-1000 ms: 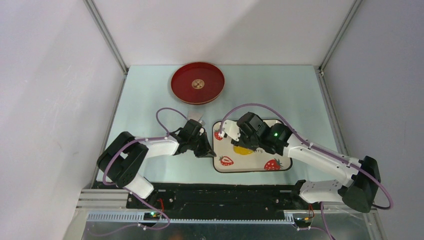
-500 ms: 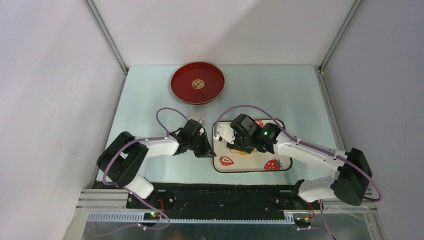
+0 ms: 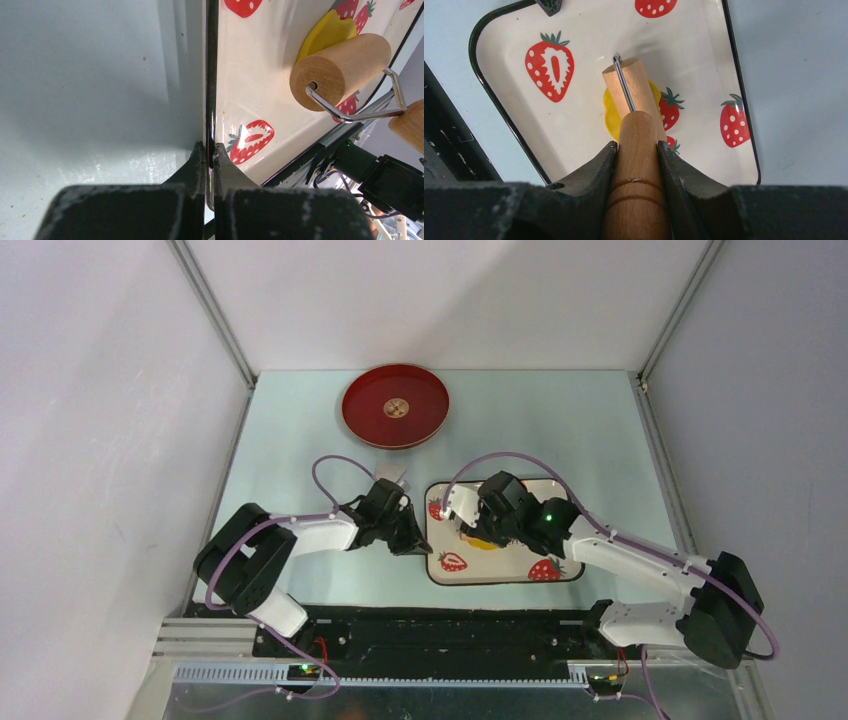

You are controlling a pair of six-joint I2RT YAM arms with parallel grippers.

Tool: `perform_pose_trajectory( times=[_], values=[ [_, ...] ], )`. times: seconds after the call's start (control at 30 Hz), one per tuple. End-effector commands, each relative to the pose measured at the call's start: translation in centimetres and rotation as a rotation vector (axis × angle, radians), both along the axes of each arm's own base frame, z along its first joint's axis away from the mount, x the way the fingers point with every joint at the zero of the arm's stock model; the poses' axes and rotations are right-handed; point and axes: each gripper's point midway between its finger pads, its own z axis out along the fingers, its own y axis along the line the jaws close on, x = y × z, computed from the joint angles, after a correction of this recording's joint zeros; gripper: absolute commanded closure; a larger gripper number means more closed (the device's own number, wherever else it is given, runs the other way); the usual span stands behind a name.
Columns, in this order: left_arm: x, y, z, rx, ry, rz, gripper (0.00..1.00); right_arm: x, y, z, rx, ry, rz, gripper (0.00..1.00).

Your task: Roll out the dumpling wrappers from the dough

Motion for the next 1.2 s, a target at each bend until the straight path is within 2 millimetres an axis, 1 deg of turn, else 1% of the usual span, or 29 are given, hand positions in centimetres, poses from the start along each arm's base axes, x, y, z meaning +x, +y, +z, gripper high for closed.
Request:
perform_pose_trajectory(
  times=[0.0, 0.1, 0.3, 0.47, 0.6, 0.97, 1.07, 1.17],
  values=[
    [-2.1, 2.3, -3.1, 0.132, 0.079, -0.003, 1.00, -4.2, -2.3, -4.6, -0.048, 0.211, 0.006, 1.00],
    [-2.1, 2.3, -3.1, 0.133, 0.079, -0.002, 1.00, -4.7, -3.0, -5.6, -0.047, 0.237, -0.003, 1.00],
    [-2.1, 2.2, -3.0, 0.131, 0.078, -0.002, 1.00, -4.7, -3.8, -7.1, -0.055, 0.262, -0.015, 1.00],
    [-2.1, 2.3, -3.1, 0.132, 0.080, -0.001, 1.00, -4.4, -3.5, -7.9, -0.075, 0.263, -0.007, 1.00],
    [-2.1, 2.2, -3.1, 0.132, 0.081, -0.002, 1.00, -4.6, -3.5, -9.0, -0.104, 0.287, -0.006, 1.00],
    [-2.1, 2.2, -3.1, 0.132, 0.081, -0.002, 1.00, -4.4, -3.2, -10.3, -0.122, 0.314, 0.004, 1.00],
    [-2.1, 2.3, -3.1, 0.133, 0.081, -0.001, 1.00, -3.8, -3.1, -10.2, -0.110, 0.313, -0.001, 1.00],
    [-2.1, 2.3, -3.1, 0.133, 0.081, -0.001, 1.00, -2.6, -2.8, -9.4, -0.077, 0.299, -0.015, 1.00]
  ],
)
